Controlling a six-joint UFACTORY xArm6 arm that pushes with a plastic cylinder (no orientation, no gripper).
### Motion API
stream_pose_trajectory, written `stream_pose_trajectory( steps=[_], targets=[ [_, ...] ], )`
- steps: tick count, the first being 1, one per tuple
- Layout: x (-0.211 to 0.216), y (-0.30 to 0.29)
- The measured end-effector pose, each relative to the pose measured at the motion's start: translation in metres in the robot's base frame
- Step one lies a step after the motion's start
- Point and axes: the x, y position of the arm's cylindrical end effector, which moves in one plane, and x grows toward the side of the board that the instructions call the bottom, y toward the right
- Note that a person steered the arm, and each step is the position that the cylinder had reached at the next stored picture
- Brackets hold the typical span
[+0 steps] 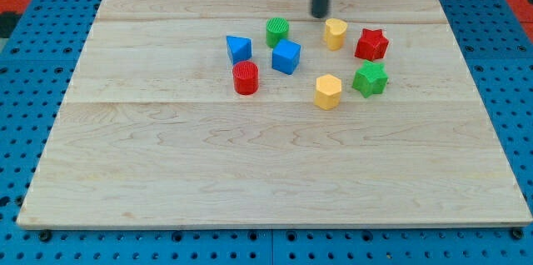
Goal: Push the yellow blocks towards the bottom center
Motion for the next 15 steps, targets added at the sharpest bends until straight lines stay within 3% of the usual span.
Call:
stream_pose_trajectory(
  steps=[1,2,4,5,6,8,9,10,11,12,13,15],
  targets=[
    [0.045,-0.021],
    [0.063,-0.108],
    [0.059,-0.031],
    [0.088,-0.014],
    [0.148,-0.039],
    [0.196,-0.051],
    [0.244,-0.092],
    [0.249,-0.066],
    [0.282,0.010],
    [0.299,-0.093],
    [0.296,-0.092],
    [0.228,0.165]
  ],
)
